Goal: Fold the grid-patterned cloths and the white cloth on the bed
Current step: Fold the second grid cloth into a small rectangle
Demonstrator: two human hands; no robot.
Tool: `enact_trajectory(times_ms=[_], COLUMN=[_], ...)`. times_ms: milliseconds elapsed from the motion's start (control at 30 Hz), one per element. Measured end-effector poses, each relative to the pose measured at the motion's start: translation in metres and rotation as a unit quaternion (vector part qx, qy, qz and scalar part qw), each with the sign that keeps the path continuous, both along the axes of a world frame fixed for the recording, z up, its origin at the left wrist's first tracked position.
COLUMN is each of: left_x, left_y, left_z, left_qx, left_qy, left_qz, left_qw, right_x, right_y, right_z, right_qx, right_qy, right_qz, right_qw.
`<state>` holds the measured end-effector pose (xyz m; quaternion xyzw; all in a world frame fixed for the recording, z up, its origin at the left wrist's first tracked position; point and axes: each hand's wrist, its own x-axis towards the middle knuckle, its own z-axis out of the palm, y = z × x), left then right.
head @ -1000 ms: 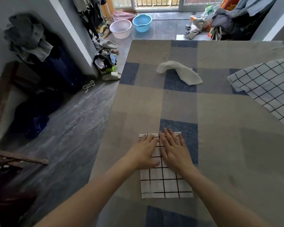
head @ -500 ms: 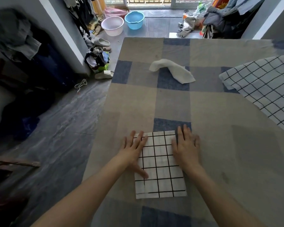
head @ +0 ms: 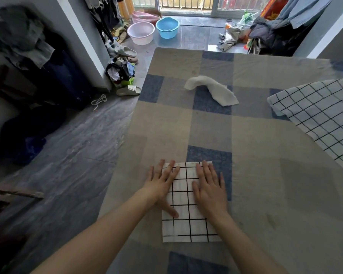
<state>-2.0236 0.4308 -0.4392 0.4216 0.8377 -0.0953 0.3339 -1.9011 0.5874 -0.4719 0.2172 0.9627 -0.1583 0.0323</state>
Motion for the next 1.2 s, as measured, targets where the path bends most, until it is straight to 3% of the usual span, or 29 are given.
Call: enact_trajectory(times_ms=[300, 433, 500, 667, 800, 933, 1200], left_x=[-0.001, -0.004, -0.007, -0.017, -0.031, -0.046, -0.068], left_y=[0.001, 0.002, 0.005, 0.019, 0.024, 0.028, 0.045], left_z=[0.001, 0.007, 0.015, 0.026, 0.035, 0.058, 0.149], left_qx=[-0.002, 0.021, 0.055, 0.186, 0.236, 0.298, 0.466], left_qy=[-0.012, -0.042, -0.030, 0.050, 0.001, -0.145, -0.086], left_qz=[-0.003, 0.026, 0.054, 0.136, 0.207, 0.239, 0.227], left_qw=[1.000, 0.999, 0.997, 0.972, 0.949, 0.913, 0.851], right_x=[-0.048, -0.064, -0.065, -0.057, -0.045, -0.033, -0.018], right_y=[0.051, 0.059, 0.060, 0.061, 0.065, 0.079, 0.091], right_z=[0.052, 0.060, 0.066, 0.082, 0.104, 0.132, 0.207], right_qx=[0.020, -0.110, -0.181, -0.221, -0.264, -0.247, -0.195], right_qy=[-0.098, -0.131, -0.104, -0.079, -0.033, 0.024, 0.190], right_qz=[0.040, 0.052, 0.038, 0.053, 0.030, 0.018, 0.018], right_qw=[0.994, 0.984, 0.977, 0.971, 0.964, 0.968, 0.962])
